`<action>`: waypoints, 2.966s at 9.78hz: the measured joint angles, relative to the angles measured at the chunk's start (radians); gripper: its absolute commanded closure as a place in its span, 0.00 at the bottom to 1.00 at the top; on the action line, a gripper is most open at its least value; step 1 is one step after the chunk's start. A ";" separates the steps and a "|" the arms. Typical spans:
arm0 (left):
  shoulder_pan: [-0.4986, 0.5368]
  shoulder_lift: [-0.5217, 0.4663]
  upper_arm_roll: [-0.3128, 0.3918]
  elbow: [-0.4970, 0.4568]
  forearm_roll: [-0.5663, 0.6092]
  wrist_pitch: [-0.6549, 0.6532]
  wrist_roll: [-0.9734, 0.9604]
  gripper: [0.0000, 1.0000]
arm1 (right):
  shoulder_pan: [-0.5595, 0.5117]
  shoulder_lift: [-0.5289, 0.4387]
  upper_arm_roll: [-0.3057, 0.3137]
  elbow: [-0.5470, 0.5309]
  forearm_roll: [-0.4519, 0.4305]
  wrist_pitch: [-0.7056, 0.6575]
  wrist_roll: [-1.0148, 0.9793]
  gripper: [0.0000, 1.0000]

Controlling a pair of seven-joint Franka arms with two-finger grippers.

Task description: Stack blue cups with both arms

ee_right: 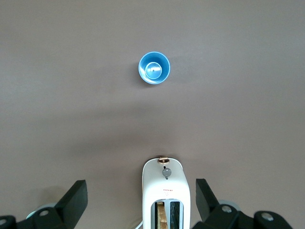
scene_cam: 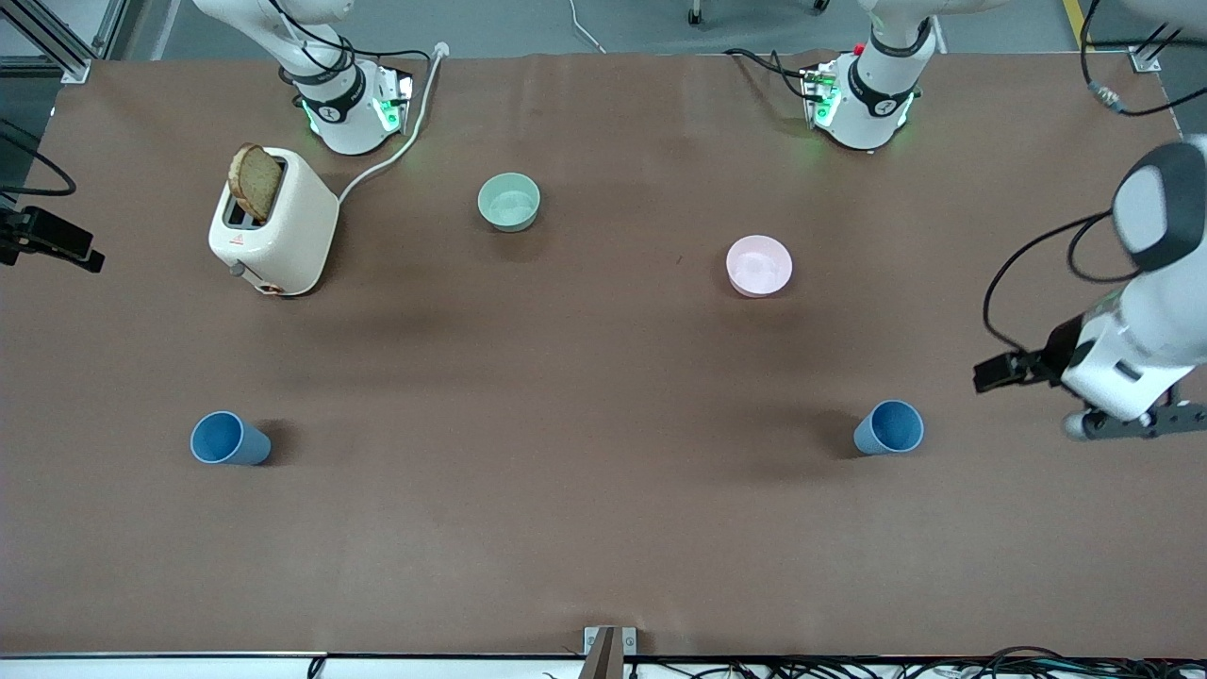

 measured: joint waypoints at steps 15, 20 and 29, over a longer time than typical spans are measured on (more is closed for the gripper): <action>-0.007 0.145 -0.028 -0.259 -0.004 0.418 -0.089 1.00 | -0.072 0.540 -0.001 -0.218 0.000 0.866 -0.203 0.44; -0.073 0.032 -0.298 -0.216 -0.007 0.320 -0.630 1.00 | -0.083 0.549 -0.001 -0.226 0.020 0.875 -0.203 1.00; -0.514 0.340 -0.301 -0.017 0.197 0.328 -1.402 0.90 | 0.115 0.351 0.023 -0.042 0.131 0.537 0.176 0.99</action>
